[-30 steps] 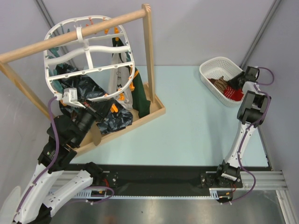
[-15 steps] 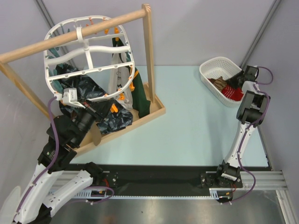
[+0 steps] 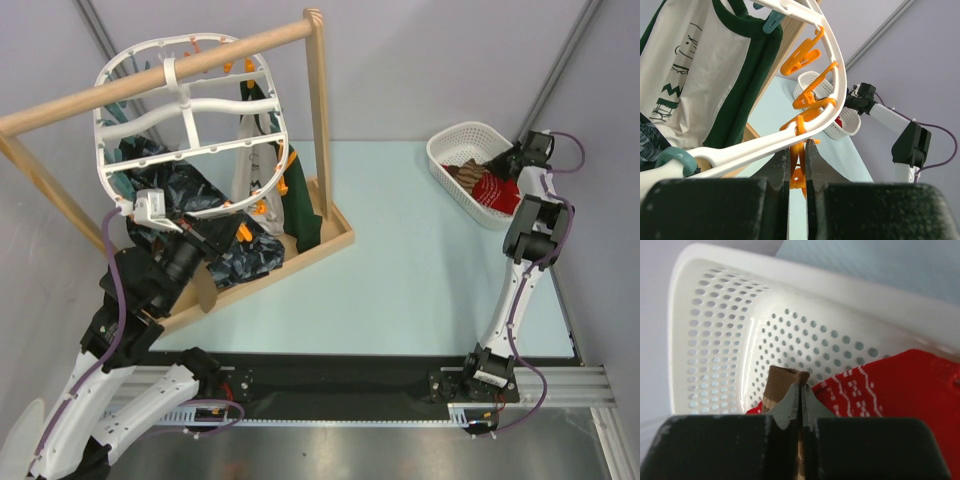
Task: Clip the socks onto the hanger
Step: Pick up the sock from the bin, then clamp the sock onto the hanger.
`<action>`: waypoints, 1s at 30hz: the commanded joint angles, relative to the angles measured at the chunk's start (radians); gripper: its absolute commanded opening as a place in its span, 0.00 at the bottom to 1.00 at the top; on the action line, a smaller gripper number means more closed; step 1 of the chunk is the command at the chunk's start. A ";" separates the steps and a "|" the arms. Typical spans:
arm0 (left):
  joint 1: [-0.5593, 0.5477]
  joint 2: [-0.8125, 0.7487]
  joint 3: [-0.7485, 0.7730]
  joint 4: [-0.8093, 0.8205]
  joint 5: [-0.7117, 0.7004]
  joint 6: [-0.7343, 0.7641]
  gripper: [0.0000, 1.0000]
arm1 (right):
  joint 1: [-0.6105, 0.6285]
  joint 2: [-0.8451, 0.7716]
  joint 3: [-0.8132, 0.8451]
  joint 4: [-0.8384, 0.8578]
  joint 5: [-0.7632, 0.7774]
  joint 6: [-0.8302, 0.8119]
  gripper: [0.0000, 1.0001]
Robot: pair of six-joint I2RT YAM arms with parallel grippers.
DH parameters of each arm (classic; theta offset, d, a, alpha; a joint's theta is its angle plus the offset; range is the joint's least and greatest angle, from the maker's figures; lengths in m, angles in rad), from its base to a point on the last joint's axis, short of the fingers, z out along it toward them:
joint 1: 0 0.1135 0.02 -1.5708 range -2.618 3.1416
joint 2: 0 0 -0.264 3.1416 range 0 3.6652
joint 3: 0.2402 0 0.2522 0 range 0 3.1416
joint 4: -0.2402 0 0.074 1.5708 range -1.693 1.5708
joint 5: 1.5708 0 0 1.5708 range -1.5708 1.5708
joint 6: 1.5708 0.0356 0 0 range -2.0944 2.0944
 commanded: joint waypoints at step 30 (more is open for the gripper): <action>0.005 -0.009 0.018 0.024 0.098 -0.038 0.00 | 1.098 -1.172 -0.616 -0.087 -0.154 -0.446 0.00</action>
